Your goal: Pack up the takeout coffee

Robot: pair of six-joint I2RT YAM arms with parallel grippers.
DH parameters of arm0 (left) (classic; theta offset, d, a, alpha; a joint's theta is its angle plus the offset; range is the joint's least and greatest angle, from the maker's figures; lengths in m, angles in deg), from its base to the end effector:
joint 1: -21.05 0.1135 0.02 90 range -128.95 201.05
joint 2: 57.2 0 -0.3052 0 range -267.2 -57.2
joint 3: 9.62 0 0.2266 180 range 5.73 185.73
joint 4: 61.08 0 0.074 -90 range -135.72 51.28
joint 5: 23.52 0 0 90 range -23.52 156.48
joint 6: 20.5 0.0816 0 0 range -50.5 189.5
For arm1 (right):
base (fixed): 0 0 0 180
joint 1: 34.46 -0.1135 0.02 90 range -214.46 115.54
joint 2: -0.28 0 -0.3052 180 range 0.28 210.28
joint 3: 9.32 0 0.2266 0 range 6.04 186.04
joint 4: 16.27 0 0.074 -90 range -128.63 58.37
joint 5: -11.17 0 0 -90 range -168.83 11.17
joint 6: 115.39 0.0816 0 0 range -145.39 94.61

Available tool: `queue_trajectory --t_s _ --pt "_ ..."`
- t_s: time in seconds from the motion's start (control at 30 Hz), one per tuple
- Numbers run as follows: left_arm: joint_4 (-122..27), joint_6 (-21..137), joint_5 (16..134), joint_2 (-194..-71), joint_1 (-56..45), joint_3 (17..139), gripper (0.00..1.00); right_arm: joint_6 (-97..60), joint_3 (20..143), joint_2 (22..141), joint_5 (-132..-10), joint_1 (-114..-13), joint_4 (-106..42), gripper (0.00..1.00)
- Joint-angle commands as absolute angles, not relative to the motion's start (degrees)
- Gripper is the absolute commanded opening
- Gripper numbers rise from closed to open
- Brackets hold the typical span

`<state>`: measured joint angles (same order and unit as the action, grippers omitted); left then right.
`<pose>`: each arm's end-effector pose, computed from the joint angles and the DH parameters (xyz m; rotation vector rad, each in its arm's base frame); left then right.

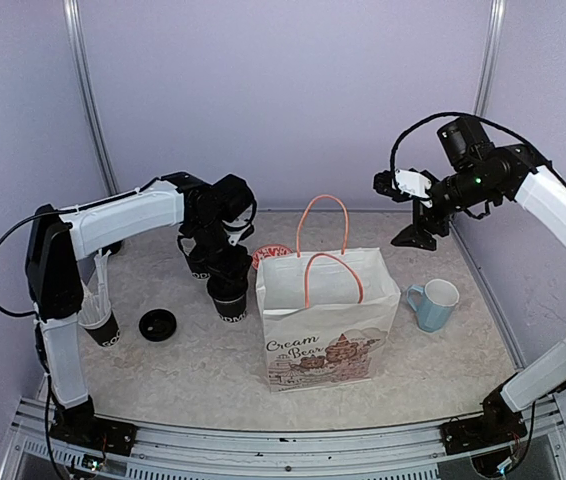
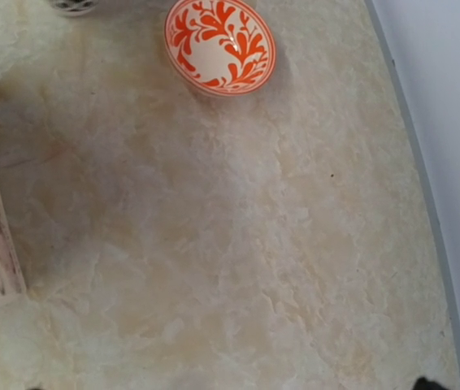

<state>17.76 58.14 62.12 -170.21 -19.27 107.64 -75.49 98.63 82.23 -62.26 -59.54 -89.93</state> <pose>0.3140 -0.2583 0.2614 0.7023 2.7785 -0.0708 0.2469 0.1412 0.4025 -1.5442 1.7878 0.1374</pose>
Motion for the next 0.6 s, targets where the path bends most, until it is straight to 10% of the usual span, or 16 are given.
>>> queue_trajectory --t_s 0.0,0.57 --pt "19.7 58.2 62.5 -163.6 -24.0 102.4 0.68 -75.6 97.6 80.9 -62.4 -59.4 -89.0 0.97" --pt "21.6 55.7 62.3 -156.6 -34.6 90.4 0.82 -75.5 98.4 82.4 -60.8 -59.4 -89.5 0.96"
